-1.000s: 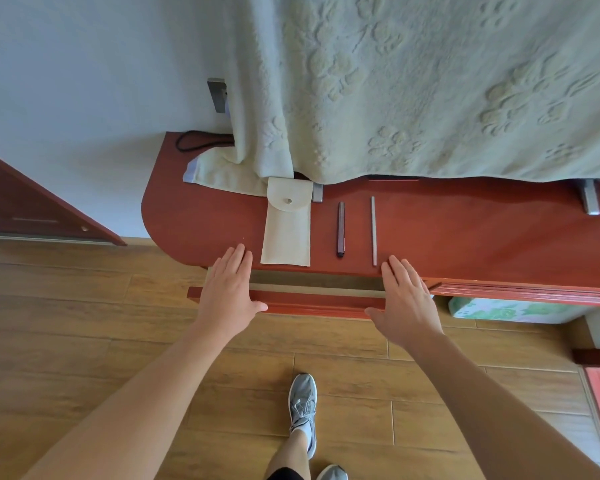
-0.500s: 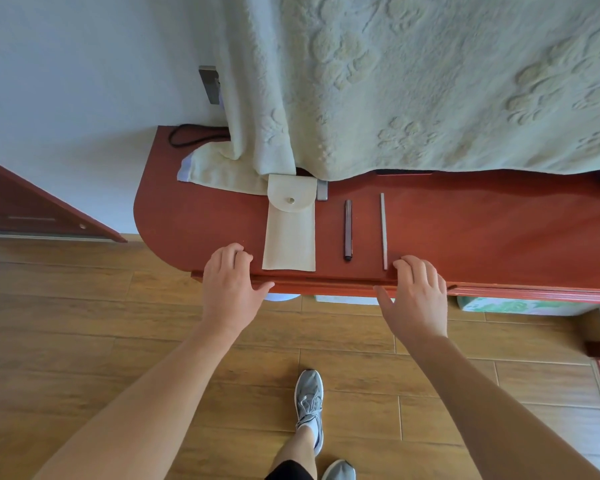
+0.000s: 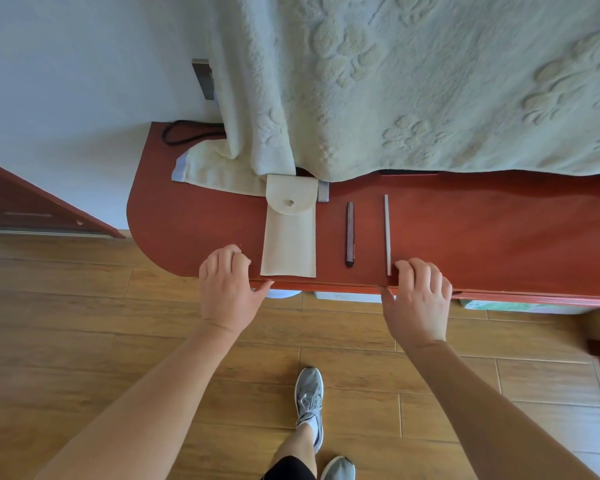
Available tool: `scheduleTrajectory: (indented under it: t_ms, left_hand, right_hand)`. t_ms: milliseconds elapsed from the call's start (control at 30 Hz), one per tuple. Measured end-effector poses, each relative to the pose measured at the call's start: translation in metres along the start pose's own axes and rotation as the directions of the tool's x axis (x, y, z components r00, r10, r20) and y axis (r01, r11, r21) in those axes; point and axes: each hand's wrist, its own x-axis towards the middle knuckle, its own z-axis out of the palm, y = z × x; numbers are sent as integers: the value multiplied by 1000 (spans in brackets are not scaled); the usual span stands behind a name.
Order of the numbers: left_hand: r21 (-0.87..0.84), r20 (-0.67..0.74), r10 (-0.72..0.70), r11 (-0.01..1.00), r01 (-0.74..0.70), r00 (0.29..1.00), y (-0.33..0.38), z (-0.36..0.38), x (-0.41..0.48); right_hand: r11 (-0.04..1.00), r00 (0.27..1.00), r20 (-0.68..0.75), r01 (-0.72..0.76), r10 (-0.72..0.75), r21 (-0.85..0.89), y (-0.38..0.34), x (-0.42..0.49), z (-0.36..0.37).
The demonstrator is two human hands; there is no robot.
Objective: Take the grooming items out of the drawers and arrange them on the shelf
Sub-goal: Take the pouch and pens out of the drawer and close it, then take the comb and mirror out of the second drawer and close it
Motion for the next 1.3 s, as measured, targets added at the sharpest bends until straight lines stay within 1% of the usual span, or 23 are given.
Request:
scheduleTrajectory:
  t_ms: [67, 167, 267, 333, 467, 633, 767, 867, 1000, 1200, 1300]
  left_hand:
    - [8, 46, -15, 1000, 14, 999, 3, -5, 2]
    - [14, 115, -29, 1000, 28, 993, 7, -16, 3]
    - [11, 211, -11, 1000, 9, 977, 10, -28, -4]
    - [-6, 237, 0, 1000, 1, 972, 13, -37, -9]
    - [-1, 241, 33, 999, -34, 970, 33, -59, -16]
    - [-23, 246, 92, 996, -89, 965, 81, -87, -27]
    - [-77, 215, 111, 992, -96, 970, 131, -106, -38]
    - [-70, 195, 131, 990, -119, 972, 170, -122, -51]
    - [-71, 205, 134, 990, -122, 970, 213, -137, -64]
    - [-91, 193, 216, 975, -202, 957, 265, -153, -66]
    - [-105, 211, 273, 961, -256, 939, 290, -153, -58]
  right_hand:
    - [1000, 999, 44, -11, 11, 0, -1, 2, -5]
    - [1000, 989, 146, -30, 31, -7, -3, 6, -18]
    - [1000, 963, 271, 0, 8, -31, -2, 7, -35]
    - [1000, 947, 320, 20, -15, -14, 0, 5, -48]
    - [999, 932, 361, 41, -38, 0, 9, 2, -75]
    - [997, 920, 385, 66, -75, 37, 34, -9, -111]
    - [993, 934, 342, 81, -105, 82, 60, -21, -143]
    - [991, 944, 308, 99, -123, 91, 87, -33, -170]
    - [989, 951, 275, 126, -142, 75, 121, -44, -201]
    - [995, 959, 263, 100, -103, 27, 164, -53, -234]
    - [999, 965, 259, 46, -45, 2, 183, -56, -243]
